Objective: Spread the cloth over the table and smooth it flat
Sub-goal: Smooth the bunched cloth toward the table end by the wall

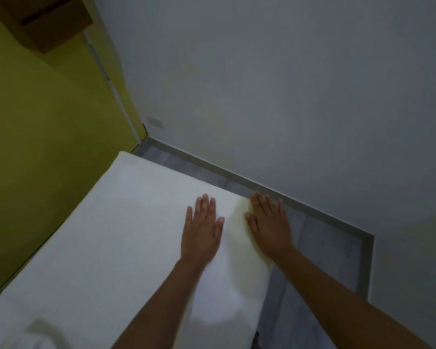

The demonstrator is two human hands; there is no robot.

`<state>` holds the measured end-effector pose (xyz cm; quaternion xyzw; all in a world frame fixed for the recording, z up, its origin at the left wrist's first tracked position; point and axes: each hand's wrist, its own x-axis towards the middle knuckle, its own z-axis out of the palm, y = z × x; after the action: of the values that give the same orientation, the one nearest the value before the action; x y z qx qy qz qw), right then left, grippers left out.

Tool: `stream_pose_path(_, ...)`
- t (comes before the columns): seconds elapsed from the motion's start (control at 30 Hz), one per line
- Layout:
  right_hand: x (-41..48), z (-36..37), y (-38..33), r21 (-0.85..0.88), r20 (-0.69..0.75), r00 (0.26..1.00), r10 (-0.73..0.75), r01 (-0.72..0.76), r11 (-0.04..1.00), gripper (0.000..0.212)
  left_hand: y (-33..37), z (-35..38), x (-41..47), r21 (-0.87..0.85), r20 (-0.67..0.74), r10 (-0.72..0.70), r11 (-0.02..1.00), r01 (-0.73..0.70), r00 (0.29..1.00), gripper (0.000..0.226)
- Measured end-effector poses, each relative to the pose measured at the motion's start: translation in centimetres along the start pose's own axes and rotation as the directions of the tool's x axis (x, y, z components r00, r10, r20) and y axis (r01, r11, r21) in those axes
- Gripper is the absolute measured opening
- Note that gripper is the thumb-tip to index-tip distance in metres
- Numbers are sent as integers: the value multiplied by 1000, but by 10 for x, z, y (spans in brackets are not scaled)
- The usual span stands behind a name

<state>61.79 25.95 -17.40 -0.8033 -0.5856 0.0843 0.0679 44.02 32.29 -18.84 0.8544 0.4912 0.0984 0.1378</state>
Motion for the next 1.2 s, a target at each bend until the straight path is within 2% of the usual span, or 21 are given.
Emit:
stream_pose_path(0.1, -14, -1, 13, 30, 35, 997, 74, -75, 997, 57, 10, 3, -18, 20, 36, -136, 991, 135, 990, 59)
stream_pose_path(0.23, -59, 0, 33, 2, 64, 989, 131, -132, 991, 60, 29, 4, -56, 84, 65, -97, 992, 91, 993, 59)
stream_pose_path(0.43, -120, 9, 96, -57, 274, 937, 217, -210, 976, 60, 60, 7, -92, 108, 109, -174, 981, 163, 979, 60)
stream_pose_path(0.53, -128, 2, 133, -105, 304, 923, 234, -212, 972, 62, 88, 9, -93, 85, 164, -174, 983, 162, 971, 61)
stream_pose_path(0.63, -116, -14, 163, -100, 318, 925, 209, -187, 977, 62, 120, 12, -67, 56, 226, -24, 998, 12, 974, 58)
stream_pose_path(0.7, -103, -25, 184, -112, 309, 936, 168, -140, 984, 62, 148, 20, -44, 63, 254, 27, 997, -45, 967, 58)
stream_pose_path(0.77, -87, -34, 200, -114, 306, 945, 119, -87, 990, 61, 177, 32, -27, 120, 245, -35, 993, 6, 969, 60)
stream_pose_path(0.87, -66, -47, 229, -115, 290, 956, 52, -19, 993, 60, 218, 54, -20, 212, 186, -200, 964, 160, 962, 64)
stream_pose_path(1.0, -45, -59, 256, -54, 355, 935, 11, 9, 998, 59, 237, 62, -14, 205, 129, -332, 931, 302, 935, 68)
stream_pose_path(1.1, -30, -58, 271, -37, 421, 907, 7, 10, 999, 61, 245, 59, 5, 239, 102, -227, 951, 198, 969, 70)
stream_pose_path(1.2, -6, -58, 273, -26, 453, 892, -18, 34, 999, 62, 254, 56, 34, 221, 228, -197, 964, 146, 954, 70)
